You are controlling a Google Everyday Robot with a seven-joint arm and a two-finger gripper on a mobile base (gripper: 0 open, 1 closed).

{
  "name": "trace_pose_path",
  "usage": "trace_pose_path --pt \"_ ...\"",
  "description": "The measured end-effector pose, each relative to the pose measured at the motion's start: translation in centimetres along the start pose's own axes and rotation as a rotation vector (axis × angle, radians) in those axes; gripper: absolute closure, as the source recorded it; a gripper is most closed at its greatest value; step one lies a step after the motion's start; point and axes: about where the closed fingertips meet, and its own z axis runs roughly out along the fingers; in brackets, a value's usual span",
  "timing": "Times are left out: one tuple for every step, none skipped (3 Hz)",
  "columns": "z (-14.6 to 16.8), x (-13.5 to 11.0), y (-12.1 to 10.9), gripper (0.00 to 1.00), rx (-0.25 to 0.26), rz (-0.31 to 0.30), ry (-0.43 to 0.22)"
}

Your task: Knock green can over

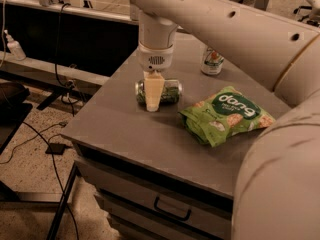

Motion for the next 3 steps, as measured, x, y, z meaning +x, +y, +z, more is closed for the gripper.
trace_pose_path --pt "-0.4 0.4 0.0 0.00 0.006 -0.001 -0.038" --pt "-2.0 2.6 0.8 0.00 0.035 0.019 -0.079" --pt "-3.6 6.6 2.1 0.00 0.071 0.030 -0.122"
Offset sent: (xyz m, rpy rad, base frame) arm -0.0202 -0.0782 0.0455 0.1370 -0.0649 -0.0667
